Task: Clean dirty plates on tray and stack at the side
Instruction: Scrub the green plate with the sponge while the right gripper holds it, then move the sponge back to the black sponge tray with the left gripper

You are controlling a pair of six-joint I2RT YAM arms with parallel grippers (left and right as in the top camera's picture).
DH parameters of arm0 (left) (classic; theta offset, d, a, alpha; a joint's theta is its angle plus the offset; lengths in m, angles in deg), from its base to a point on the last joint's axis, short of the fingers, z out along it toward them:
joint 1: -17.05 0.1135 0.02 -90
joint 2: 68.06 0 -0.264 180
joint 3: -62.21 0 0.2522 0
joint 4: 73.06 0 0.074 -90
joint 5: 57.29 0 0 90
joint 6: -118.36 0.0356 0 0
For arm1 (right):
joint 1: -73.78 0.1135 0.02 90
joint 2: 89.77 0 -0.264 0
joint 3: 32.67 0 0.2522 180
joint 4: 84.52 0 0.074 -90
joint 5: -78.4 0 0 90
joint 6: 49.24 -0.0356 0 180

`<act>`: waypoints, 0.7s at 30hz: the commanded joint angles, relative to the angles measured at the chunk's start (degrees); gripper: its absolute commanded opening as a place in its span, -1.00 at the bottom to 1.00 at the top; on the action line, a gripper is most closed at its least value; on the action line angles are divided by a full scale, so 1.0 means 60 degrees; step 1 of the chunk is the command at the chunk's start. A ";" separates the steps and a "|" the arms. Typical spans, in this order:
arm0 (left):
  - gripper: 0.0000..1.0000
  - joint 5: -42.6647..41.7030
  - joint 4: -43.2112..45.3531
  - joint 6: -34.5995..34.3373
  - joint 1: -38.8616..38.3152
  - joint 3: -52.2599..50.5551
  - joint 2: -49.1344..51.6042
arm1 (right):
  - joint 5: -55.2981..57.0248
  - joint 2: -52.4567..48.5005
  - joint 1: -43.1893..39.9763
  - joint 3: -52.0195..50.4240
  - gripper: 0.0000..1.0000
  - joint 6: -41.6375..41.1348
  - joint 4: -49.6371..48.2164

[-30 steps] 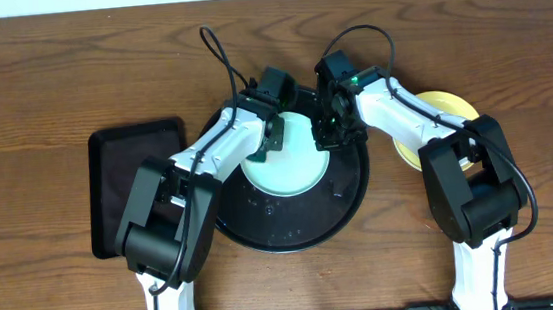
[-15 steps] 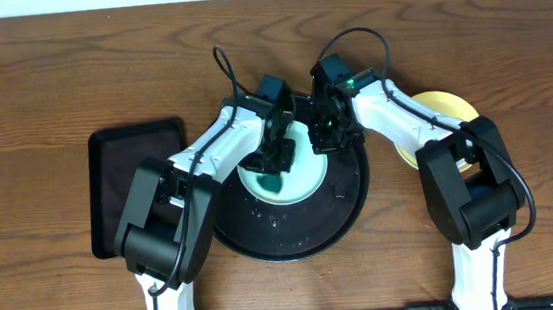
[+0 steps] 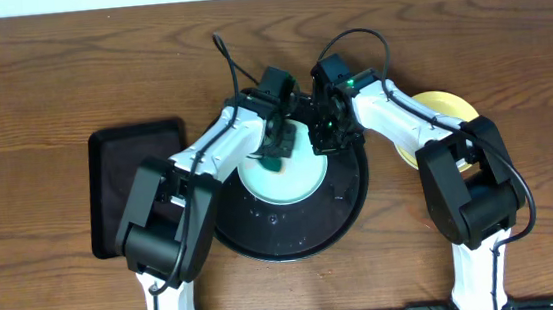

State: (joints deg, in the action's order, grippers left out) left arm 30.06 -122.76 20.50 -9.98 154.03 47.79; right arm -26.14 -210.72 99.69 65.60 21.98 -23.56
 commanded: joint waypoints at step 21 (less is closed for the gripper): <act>-0.85 0.0976 -0.7162 -0.1399 0.1789 0.5082 -0.0270 | 0.1479 0.0674 0.0419 0.0616 -0.98 0.0488 0.1075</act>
State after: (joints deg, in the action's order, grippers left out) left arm 37.07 -165.17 16.04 -1.70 183.23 48.32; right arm -24.22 -210.65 100.39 67.40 23.83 -17.96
